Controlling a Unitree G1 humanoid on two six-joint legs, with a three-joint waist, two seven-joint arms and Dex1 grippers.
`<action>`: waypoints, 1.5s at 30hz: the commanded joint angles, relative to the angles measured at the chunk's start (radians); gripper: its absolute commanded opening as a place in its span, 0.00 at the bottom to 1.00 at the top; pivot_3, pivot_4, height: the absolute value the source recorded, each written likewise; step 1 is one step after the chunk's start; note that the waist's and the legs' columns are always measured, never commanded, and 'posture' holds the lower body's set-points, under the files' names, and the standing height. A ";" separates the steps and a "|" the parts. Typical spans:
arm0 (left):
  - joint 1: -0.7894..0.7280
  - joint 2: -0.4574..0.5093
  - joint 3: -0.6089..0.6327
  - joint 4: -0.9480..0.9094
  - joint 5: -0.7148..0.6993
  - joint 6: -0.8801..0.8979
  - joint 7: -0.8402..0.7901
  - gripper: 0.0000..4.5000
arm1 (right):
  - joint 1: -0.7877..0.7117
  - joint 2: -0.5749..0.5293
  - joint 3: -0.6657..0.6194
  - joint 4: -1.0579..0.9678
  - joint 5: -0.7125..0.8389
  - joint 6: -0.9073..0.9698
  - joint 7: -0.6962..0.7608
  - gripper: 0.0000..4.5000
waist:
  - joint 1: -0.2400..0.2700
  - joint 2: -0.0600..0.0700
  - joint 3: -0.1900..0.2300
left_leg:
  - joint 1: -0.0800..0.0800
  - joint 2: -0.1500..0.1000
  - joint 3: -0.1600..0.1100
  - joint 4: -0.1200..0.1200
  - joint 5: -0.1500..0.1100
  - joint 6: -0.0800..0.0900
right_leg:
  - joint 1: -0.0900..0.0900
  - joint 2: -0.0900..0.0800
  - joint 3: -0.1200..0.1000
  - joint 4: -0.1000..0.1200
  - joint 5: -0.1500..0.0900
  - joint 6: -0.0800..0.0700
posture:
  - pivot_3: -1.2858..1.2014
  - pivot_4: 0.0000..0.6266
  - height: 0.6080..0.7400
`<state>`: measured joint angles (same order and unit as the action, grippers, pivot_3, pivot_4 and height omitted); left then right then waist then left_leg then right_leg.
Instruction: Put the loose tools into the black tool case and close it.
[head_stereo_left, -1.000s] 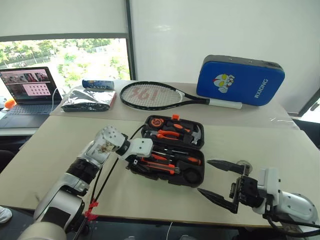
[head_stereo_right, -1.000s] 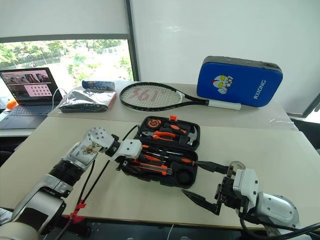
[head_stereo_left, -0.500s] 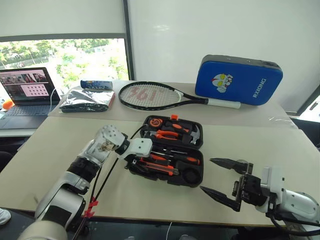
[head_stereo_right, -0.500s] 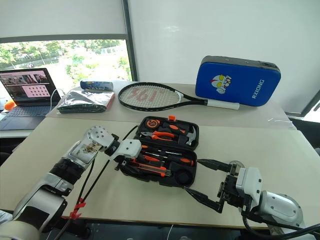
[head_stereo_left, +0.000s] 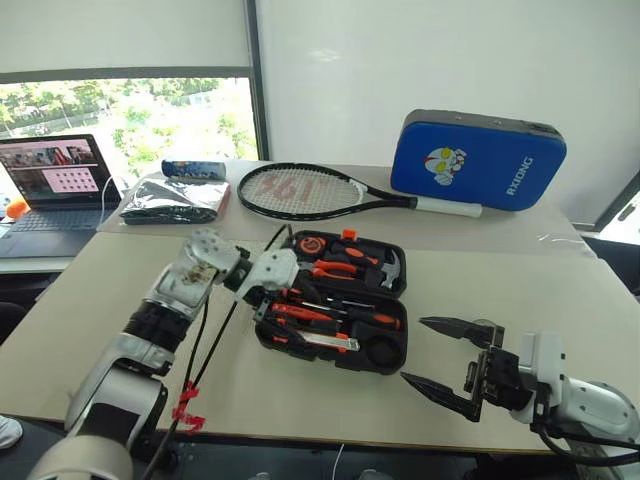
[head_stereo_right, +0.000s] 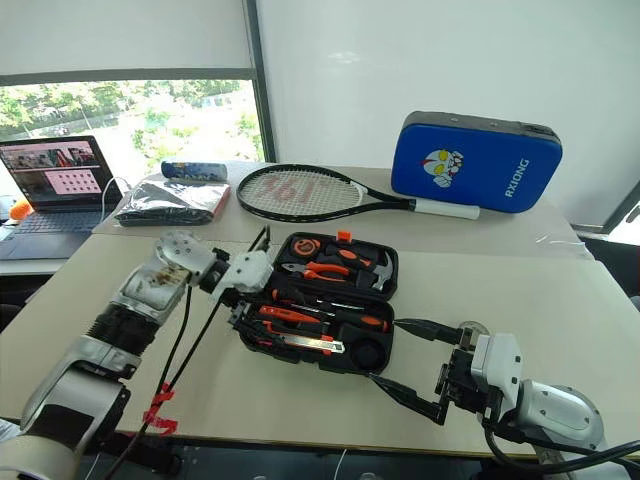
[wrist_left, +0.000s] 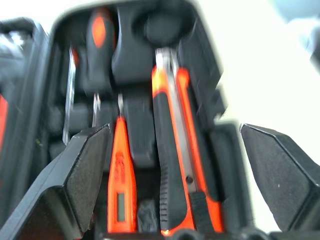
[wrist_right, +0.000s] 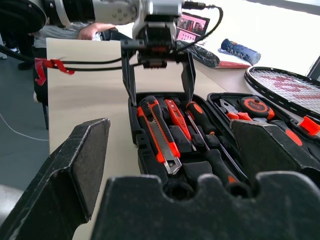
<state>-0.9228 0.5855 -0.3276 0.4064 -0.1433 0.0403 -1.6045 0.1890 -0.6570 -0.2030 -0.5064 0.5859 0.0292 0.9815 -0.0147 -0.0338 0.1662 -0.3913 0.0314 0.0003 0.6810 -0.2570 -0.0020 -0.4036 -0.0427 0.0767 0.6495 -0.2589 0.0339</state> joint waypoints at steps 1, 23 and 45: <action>0.006 0.000 0.014 0.023 0.020 -0.062 0.017 0.74 | -0.019 0.012 0.006 -0.005 -0.008 -0.023 0.002 1.00 | 0.000 0.000 0.000 | 0.000 0.000 0.000 0.000 0.000 0.000 | 0.000 0.000 0.000 0.000 0.000 0.000 | 0.52 0.24 1.00; 0.088 -0.077 -0.038 0.142 0.153 -0.121 0.142 0.01 | -0.014 0.030 0.021 -0.007 -0.020 -0.031 -0.001 1.00 | 0.007 0.000 0.000 | 0.001 0.000 -0.001 0.003 0.000 0.000 | 0.003 0.000 -0.001 0.000 0.001 0.001 | 0.52 0.24 1.00; 0.216 -0.094 0.152 0.008 -0.069 -0.007 0.159 0.12 | 0.128 0.021 -0.145 -0.028 0.018 -0.042 -0.002 1.00 | 0.004 0.010 -0.007 | 0.011 0.000 -0.001 0.003 0.000 0.000 | 0.014 0.000 -0.001 -0.001 -0.003 0.007 | 0.52 0.24 1.00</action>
<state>-0.7003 0.4776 -0.2461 0.4784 -0.1252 0.0373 -1.4124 0.2959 -0.6235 -0.2742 -0.5039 0.5741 0.0159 0.9784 -0.0105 -0.0237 0.1590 -0.3842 0.0318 -0.0013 0.6837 -0.2568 -0.0021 -0.3931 -0.0429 0.0749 0.6483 -0.2593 0.0368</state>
